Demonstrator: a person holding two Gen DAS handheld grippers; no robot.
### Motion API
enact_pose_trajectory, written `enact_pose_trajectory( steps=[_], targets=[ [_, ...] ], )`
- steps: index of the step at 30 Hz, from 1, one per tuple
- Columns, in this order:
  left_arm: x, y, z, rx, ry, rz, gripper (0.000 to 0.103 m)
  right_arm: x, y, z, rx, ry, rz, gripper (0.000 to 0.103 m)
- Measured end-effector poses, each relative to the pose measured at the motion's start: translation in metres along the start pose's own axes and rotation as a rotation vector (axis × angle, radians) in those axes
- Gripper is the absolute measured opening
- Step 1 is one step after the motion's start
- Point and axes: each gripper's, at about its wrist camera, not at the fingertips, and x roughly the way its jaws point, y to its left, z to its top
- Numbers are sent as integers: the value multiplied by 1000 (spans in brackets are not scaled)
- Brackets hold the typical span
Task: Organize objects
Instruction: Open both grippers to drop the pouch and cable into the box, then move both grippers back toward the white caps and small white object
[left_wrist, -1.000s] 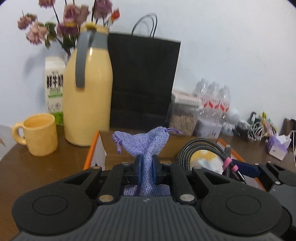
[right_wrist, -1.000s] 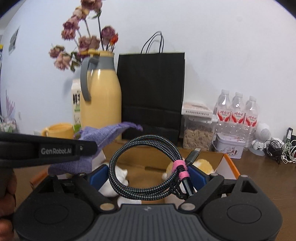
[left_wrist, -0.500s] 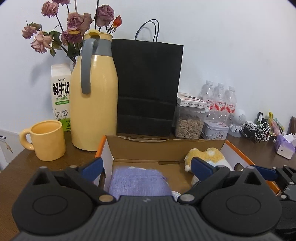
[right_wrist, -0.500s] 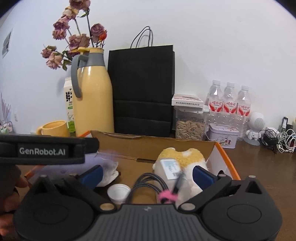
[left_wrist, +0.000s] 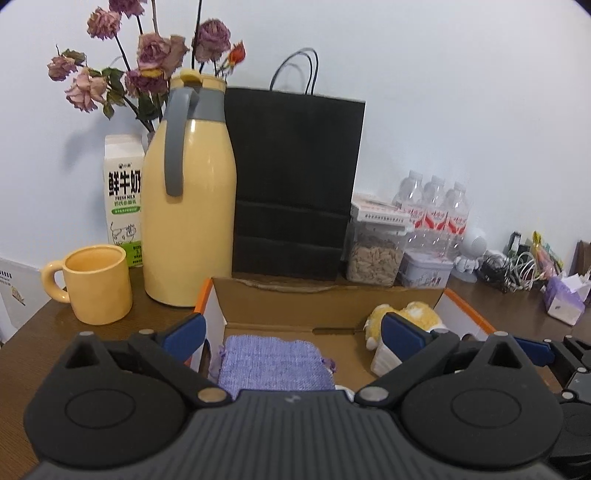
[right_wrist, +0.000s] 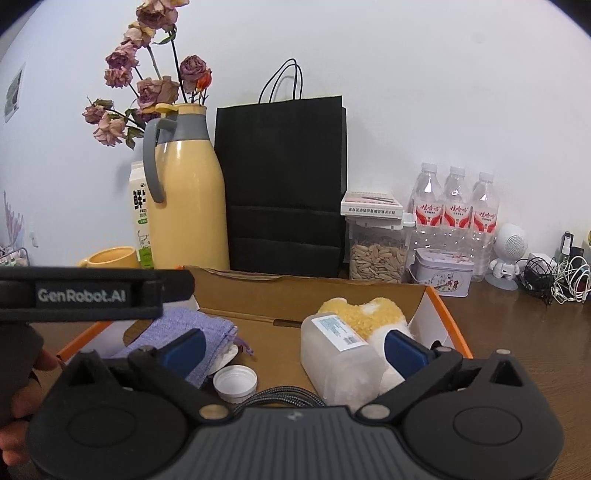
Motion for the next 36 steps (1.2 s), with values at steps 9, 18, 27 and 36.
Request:
enact_pose_trajectory(
  steps=[9, 18, 27, 36],
  targets=[
    [-39, 17, -2, -7, -42, -1, 103, -32, -10, 0, 6, -24, -13, 103],
    [-70, 36, -21, 21, 5, 21, 103, -60, -25, -21, -3, 29, -36, 103],
    [-84, 62, -53, 43, 103, 81, 103, -72, -38, -56, -32, 142, -49, 103],
    [-99, 79, -72, 26, 154, 121, 103, -61, -22, -70, -87, 193, 40, 72]
  ],
)
